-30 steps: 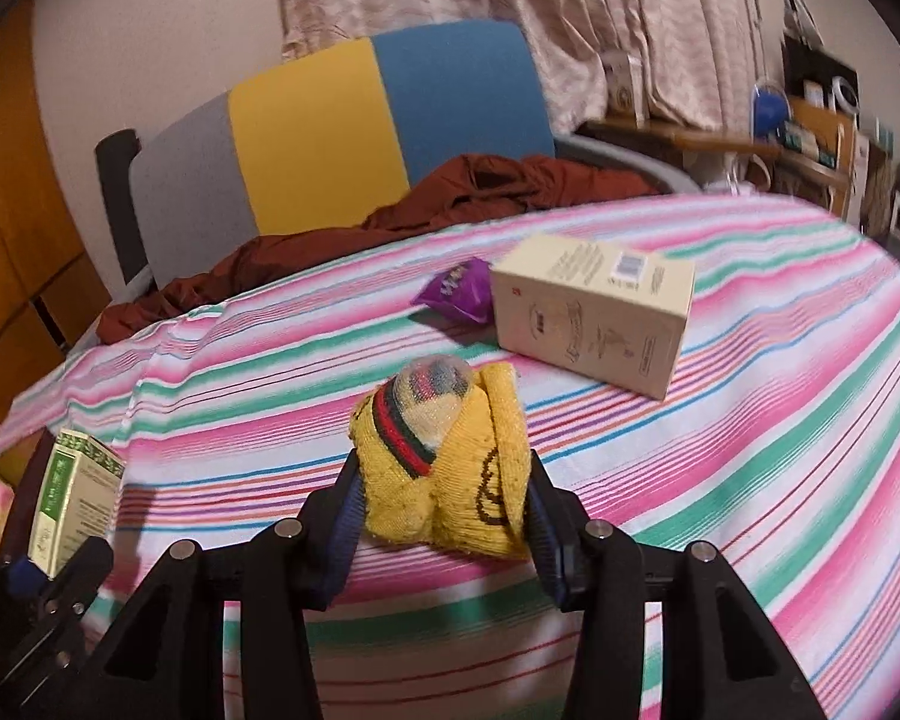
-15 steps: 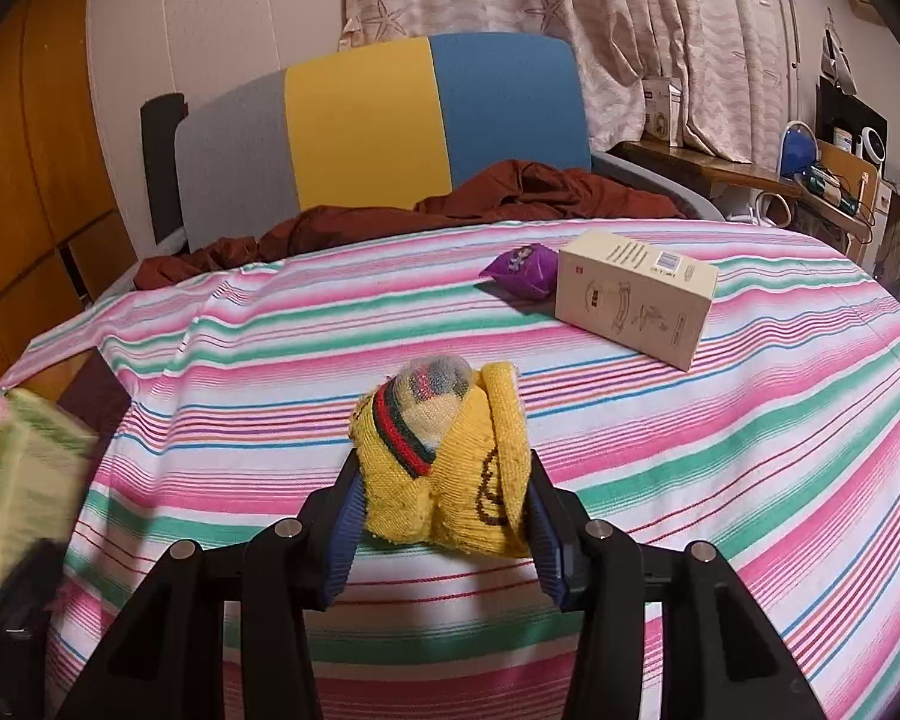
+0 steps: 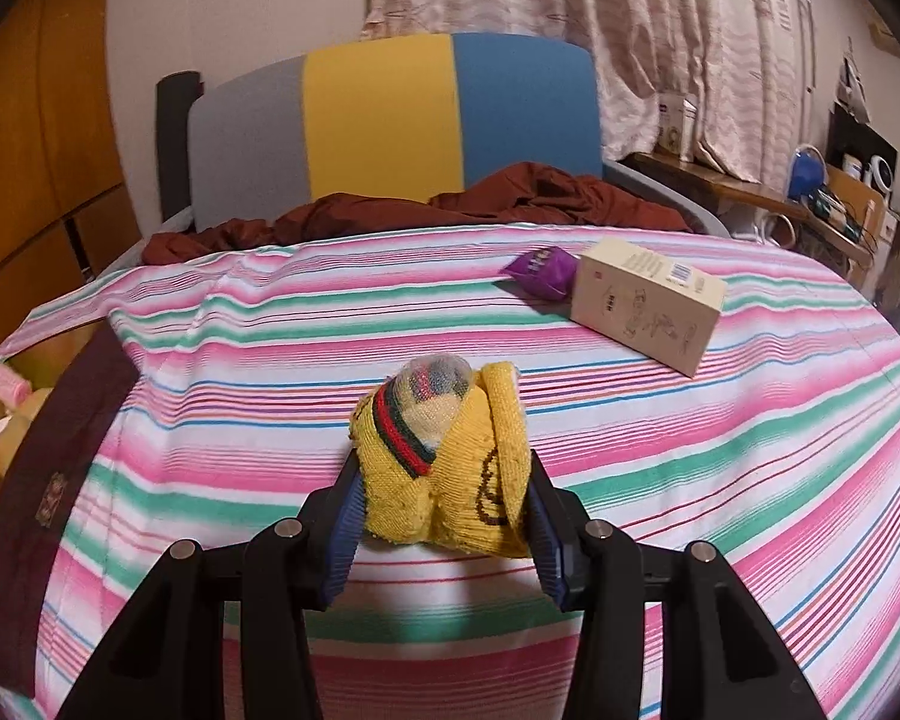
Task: Organize objects
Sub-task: 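Grasp the green-and-white box with the left tool while the right tool holds the pouch, then carry the green box and yellow pouch to the gold tray and release them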
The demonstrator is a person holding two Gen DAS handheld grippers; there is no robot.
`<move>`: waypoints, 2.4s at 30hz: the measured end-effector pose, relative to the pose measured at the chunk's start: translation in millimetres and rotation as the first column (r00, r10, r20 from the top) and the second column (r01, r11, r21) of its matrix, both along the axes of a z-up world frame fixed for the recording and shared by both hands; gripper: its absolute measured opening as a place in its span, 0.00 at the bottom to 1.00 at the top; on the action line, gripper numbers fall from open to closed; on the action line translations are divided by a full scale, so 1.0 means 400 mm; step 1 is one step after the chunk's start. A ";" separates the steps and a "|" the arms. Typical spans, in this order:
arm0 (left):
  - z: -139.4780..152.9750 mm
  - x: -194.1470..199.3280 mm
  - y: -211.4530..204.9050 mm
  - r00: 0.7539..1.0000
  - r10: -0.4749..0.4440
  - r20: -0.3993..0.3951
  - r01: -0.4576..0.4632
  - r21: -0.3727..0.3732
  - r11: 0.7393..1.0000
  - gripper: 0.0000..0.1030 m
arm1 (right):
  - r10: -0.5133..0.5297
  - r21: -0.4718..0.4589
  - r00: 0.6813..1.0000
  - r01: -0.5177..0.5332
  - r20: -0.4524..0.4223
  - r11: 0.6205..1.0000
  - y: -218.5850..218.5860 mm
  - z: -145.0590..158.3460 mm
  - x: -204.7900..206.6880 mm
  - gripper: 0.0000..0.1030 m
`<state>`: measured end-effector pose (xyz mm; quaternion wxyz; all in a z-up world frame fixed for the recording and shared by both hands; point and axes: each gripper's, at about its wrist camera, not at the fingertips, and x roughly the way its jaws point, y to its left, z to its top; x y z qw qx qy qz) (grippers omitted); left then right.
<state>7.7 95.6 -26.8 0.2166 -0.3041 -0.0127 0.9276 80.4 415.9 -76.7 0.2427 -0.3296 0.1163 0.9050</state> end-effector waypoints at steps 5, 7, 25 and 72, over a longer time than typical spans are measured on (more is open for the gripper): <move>-0.017 -0.086 -0.114 0.993 0.088 0.073 -0.089 0.008 0.996 0.30 | 0.055 -0.035 0.998 -0.056 -0.040 0.998 -0.054 0.032 0.003 0.47; -0.028 -0.124 -0.149 0.987 0.106 0.124 -0.109 0.019 0.994 0.30 | 0.087 -0.054 0.994 -0.090 -0.059 0.994 -0.086 0.052 -0.003 0.47; -0.060 -0.171 -0.253 0.949 0.217 0.227 -0.238 0.069 0.969 0.86 | 0.486 -0.106 0.865 -0.499 -0.130 0.860 -0.393 0.229 -0.231 0.47; 0.020 0.042 -0.136 0.986 0.085 0.145 -0.103 0.122 0.987 1.00 | 0.373 -0.179 0.928 -0.369 -0.011 0.912 -0.244 0.141 -0.238 0.55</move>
